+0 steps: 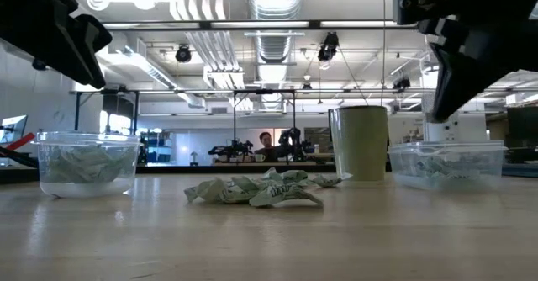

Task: Pick and place Stevia / Truvia into bins
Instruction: Put the stevia packet into the right transparent container, then put the stevia packet into the left transparent container

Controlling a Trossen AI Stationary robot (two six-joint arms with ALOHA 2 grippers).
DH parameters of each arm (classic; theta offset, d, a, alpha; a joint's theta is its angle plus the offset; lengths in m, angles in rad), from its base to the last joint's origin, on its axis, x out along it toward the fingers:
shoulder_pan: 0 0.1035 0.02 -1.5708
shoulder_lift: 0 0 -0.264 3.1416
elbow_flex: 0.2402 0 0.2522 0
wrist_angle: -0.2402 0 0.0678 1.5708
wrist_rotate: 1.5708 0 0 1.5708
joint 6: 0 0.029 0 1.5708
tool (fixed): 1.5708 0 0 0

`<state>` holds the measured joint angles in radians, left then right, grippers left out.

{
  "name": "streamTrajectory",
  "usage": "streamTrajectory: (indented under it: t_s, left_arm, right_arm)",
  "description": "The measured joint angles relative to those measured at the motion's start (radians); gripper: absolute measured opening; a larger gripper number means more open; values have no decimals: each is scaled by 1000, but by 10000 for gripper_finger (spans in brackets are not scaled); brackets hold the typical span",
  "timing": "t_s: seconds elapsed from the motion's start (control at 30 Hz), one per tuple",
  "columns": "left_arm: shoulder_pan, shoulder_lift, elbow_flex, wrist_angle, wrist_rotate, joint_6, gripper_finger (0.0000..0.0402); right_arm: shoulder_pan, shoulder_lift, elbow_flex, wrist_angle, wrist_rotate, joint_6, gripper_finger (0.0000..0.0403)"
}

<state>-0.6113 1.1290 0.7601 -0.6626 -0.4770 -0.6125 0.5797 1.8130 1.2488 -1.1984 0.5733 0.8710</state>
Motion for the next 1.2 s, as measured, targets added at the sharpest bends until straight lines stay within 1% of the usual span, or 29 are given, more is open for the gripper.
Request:
streamTrajectory:
  t_s: [0.1, 0.3, 0.5, 0.7, 0.87, 1.0, 1.2]
  left_arm:
    - [0, 7, 0, 4, 0, 0, 100]
    - [0, 43, 0, 8, 0, 0, 100]
    - [0, 73, 0, 58, 1, 14, 100]
    - [0, 75, 0, 219, 3, 196, 100]
    - [0, 83, 0, 375, 5, 358, 100]
    - [0, 122, 0, 490, 9, 473, 100]
    - [2, 224, -1, 584, 55, 639, 100]
  right_arm:
    - [-2, 0, -13, 1, -21, 28, 9]
    - [-4, 0, -38, -3, -25, 97, 13]
    - [-4, 0, -39, -3, -25, 98, 49]
    - [-4, -4, -39, -7, -25, 91, 95]
    - [-4, -4, -36, -9, -31, 64, 118]
    - [-4, -5, -7, -9, -21, 17, 123]
    - [6, -5, 56, 8, 74, -41, 109]
